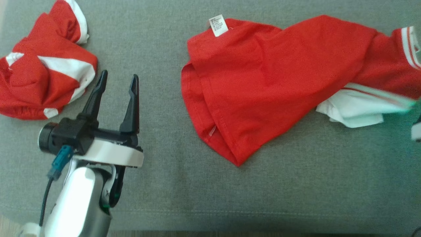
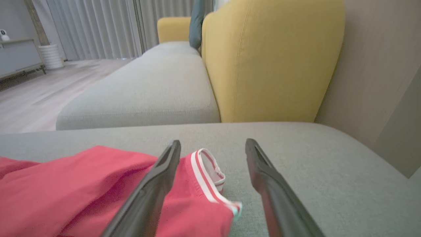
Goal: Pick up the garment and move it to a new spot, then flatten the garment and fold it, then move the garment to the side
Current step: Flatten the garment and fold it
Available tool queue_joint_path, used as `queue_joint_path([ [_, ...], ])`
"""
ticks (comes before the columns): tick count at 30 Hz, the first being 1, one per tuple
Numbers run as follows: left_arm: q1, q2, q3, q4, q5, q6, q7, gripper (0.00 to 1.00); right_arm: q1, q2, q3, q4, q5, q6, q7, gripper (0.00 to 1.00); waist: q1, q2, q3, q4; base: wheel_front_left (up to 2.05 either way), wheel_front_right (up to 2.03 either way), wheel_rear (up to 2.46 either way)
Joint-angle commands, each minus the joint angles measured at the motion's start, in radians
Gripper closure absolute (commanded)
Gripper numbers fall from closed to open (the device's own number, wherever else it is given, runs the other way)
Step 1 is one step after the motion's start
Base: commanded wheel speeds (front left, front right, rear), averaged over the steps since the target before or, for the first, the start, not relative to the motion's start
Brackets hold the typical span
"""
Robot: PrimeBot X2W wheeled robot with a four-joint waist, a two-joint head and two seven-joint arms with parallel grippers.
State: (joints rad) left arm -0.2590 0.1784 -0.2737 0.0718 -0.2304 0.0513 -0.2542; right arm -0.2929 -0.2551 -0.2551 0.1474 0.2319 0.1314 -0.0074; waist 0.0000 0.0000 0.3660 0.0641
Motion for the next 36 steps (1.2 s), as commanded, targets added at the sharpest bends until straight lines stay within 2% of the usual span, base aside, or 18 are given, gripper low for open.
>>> queue_joint_path([
  [1,-0.002,0.01,0.044,-0.025,0.006,-0.006,-0.008,0.0,0.031,0.006,0.008,-0.066,-0.022,-0.001,-0.03,0.0,0.0,0.0,-0.02,-0.007,0.0,0.0,0.0],
  [8,0.035,0.009,0.046,-0.014,0.008,-0.004,-0.008,0.0,0.144,0.115,0.107,-0.261,-0.098,-0.001,-0.062,0.0,0.0,0.0,-0.092,-0.022,0.0,0.0,0.0],
  [14,0.071,0.014,0.041,-0.005,0.006,-0.001,-0.007,0.0,0.227,0.167,0.216,-0.331,-0.1,-0.001,-0.036,0.0,0.0,0.0,-0.147,-0.028,0.0,0.0,0.0],
  [29,0.103,0.023,0.031,-0.026,-0.002,0.015,0.006,0.0,0.269,0.191,0.239,-0.363,-0.092,-0.001,-0.018,0.0,0.0,0.0,-0.165,-0.025,0.0,0.0,0.0],
  [36,0.072,-0.005,-0.048,-0.027,-0.011,-0.039,0.05,0.0,0.27,0.194,0.239,-0.37,-0.092,-0.001,-0.013,0.0,0.0,0.0,-0.14,-0.023,0.0,0.0,0.0],
])
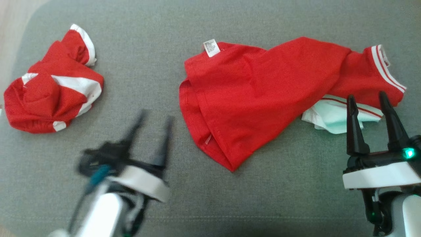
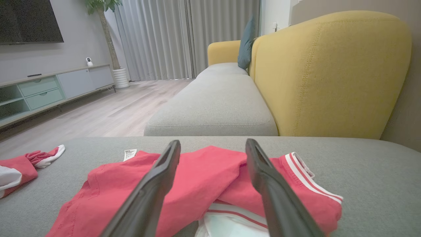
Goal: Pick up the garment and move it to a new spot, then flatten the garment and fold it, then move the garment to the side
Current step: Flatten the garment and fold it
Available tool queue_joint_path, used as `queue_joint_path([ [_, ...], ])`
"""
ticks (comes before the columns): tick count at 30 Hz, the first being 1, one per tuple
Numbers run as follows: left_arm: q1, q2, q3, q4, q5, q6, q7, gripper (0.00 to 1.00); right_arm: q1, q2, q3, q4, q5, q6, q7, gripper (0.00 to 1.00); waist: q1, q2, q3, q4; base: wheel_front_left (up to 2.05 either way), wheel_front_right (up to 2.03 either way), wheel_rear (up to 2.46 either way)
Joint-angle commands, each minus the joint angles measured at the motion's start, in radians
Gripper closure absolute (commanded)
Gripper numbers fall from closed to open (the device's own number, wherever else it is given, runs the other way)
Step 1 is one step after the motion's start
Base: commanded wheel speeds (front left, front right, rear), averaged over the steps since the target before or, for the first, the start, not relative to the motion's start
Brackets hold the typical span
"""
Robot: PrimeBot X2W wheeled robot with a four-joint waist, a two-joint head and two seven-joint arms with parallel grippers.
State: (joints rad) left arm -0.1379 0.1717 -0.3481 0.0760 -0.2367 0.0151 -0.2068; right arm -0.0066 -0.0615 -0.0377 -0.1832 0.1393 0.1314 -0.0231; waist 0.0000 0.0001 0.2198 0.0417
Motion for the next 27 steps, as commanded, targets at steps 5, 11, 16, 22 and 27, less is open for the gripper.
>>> queue_joint_path([
  [5,-0.081,-0.058,-0.108,0.032,-0.031,-0.08,0.119,0.0,-0.03,0.002,0.036,-0.05,-0.003,-0.001,0.008,0.0,0.0,-0.0001,0.05,-0.017,0.0,0.0,0.0],
  [11,-0.115,-0.096,-0.197,0.149,-0.089,-0.113,0.212,0.0,-0.046,0.005,0.047,-0.051,0.001,-0.001,0.006,0.0,0.0,-0.0001,0.09,-0.05,0.0,0.0,0.0],
  [16,-0.153,-0.107,-0.234,0.206,-0.13,-0.128,0.206,0.0,-0.048,0.008,0.045,-0.048,0.007,-0.001,-0.002,0.0,0.0,-0.0001,0.104,-0.068,0.0,0.0,0.0],
  [22,-0.205,-0.094,-0.252,0.205,-0.155,-0.14,0.096,1.0,-0.043,0.01,0.03,-0.042,0.016,-0.001,-0.011,0.0,0.0,-0.0001,0.098,-0.075,0.0,0.0,0.0],
  [27,-0.216,-0.055,-0.228,0.059,-0.136,-0.134,0.014,1.0,-0.03,0.011,0.003,-0.045,0.024,-0.001,-0.012,0.0,0.0,-0.0001,0.08,-0.063,0.0,0.0,0.0],
])
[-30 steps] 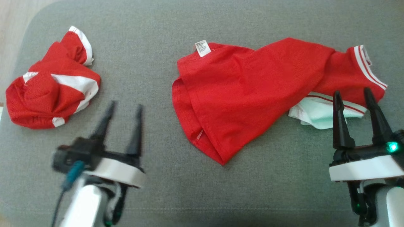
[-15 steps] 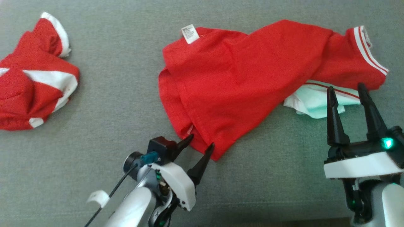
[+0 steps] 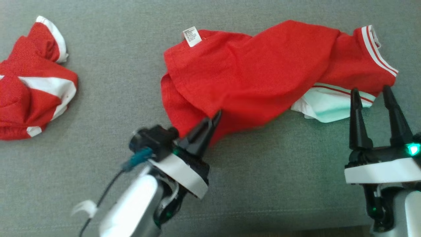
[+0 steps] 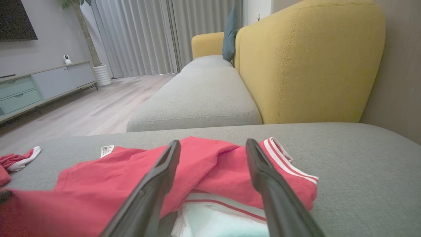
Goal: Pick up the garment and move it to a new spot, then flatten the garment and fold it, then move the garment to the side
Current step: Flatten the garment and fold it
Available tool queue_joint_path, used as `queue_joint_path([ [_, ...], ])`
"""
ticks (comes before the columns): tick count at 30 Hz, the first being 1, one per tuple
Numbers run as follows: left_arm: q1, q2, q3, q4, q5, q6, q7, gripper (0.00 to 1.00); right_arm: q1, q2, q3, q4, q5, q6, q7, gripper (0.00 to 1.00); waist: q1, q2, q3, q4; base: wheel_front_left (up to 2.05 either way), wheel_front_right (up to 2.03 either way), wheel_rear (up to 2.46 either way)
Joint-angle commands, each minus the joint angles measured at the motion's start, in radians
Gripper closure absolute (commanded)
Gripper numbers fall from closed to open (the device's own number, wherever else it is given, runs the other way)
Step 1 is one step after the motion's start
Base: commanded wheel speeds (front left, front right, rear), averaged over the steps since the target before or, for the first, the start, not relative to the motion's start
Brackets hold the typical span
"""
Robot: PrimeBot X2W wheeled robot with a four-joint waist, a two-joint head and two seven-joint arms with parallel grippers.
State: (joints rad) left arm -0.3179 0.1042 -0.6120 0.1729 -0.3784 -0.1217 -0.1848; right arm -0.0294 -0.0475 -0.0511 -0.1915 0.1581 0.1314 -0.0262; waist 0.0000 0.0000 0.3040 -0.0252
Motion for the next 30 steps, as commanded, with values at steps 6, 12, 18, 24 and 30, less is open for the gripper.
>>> queue_joint_path([
  [6,-0.023,0.072,0.073,-0.285,0.025,0.042,0.021,1.0,0.016,-0.003,-0.022,-0.037,0.027,-0.001,-0.009,0.0,0.0,0.0,-0.03,0.029,0.0,0.0,0.0],
  [12,-0.007,0.1,0.077,-0.456,0.026,0.067,0.092,1.0,0.027,-0.003,-0.028,-0.038,0.039,-0.001,-0.007,0.0,0.0,0.0,-0.045,0.034,0.0,0.0,0.0],
  [18,-0.004,0.106,0.112,-0.454,-0.006,0.091,0.126,1.0,0.024,-0.003,-0.023,-0.046,0.045,-0.001,-0.005,0.0,0.0,0.0,-0.032,0.03,0.0,0.0,0.0],
  [24,-0.045,0.095,0.168,-0.255,-0.069,0.094,0.124,1.0,-0.002,-0.003,-0.005,-0.057,0.041,-0.001,0.001,0.0,0.0,0.0,0.01,0.006,0.0,0.0,0.0],
  [30,-0.149,0.082,0.234,-0.014,-0.105,0.084,0.06,1.0,-0.021,-0.003,0.003,-0.058,0.04,-0.001,0.003,0.0,0.0,0.0,0.061,-0.011,0.0,0.0,0.0],
])
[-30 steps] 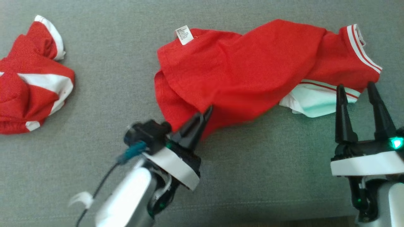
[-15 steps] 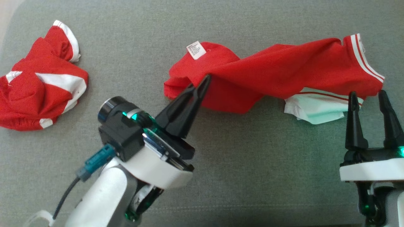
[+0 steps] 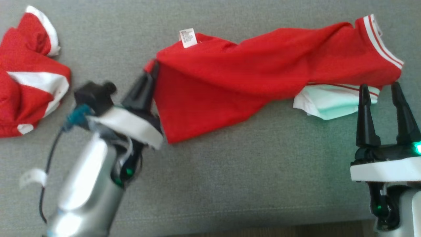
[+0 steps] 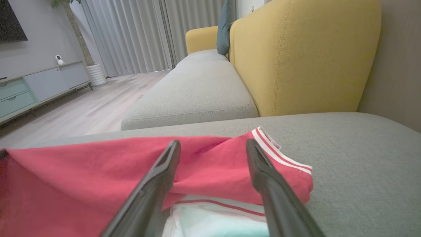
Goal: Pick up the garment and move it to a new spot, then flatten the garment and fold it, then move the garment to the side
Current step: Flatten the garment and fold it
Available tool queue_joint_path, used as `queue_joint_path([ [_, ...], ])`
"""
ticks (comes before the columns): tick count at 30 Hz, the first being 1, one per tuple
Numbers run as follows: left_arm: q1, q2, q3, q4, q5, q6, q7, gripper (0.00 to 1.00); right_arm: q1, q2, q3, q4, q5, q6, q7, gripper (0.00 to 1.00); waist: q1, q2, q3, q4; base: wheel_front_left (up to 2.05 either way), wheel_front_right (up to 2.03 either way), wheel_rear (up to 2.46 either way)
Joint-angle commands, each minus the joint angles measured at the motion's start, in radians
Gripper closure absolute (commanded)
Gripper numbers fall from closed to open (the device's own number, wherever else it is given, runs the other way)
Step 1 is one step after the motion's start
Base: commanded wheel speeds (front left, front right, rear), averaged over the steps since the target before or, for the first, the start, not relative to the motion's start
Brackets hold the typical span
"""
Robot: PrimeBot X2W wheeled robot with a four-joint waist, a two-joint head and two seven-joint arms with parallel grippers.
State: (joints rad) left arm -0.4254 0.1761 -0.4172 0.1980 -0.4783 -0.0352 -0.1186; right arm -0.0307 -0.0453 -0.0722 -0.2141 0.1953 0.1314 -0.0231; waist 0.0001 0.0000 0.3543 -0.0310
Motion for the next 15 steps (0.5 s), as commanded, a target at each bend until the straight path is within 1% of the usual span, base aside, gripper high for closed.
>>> queue_joint_path([
  [1,-0.062,0.01,0.048,-0.003,-0.007,-0.004,-0.02,1.0,-0.022,-0.005,0.024,-0.035,0.003,-0.001,0.0,0.0,-0.0001,0.0,0.017,-0.006,0.0,0.0,0.0],
  [4,-0.12,0.009,0.07,0.096,-0.015,-0.016,-0.057,1.0,-0.03,-0.005,0.024,-0.028,0.0,-0.001,-0.003,0.0,-0.0001,0.0,0.033,-0.007,0.0,0.0,0.0],
  [7,-0.168,0.011,0.071,0.186,-0.024,-0.036,-0.068,1.0,-0.038,-0.005,0.028,-0.017,-0.004,-0.001,-0.004,0.0,-0.0001,0.0,0.04,-0.007,0.0,0.0,0.0],
  [8,-0.18,0.011,0.069,0.214,-0.027,-0.042,-0.069,0.65,-0.04,-0.005,0.03,-0.014,-0.007,-0.001,-0.004,0.0,-0.0001,0.0,0.04,-0.007,0.0,0.0,0.0],
  [9,-0.189,0.01,0.067,0.24,-0.03,-0.046,-0.069,0.0,-0.042,-0.005,0.032,-0.01,-0.01,-0.001,-0.003,0.0,-0.0001,0.0,0.04,-0.006,0.0,0.0,0.0],
  [12,-0.199,0.015,0.067,0.275,-0.007,-0.041,-0.105,0.0,-0.044,-0.005,0.043,-0.001,-0.016,-0.001,-0.004,0.0,-0.0001,0.0,0.031,-0.007,0.0,0.0,0.0],
  [15,-0.166,0.024,0.074,0.256,0.038,-0.005,-0.133,0.0,-0.043,-0.005,0.058,0.004,-0.027,-0.001,-0.003,0.0,-0.0001,0.0,0.012,-0.005,0.0,0.0,0.0],
])
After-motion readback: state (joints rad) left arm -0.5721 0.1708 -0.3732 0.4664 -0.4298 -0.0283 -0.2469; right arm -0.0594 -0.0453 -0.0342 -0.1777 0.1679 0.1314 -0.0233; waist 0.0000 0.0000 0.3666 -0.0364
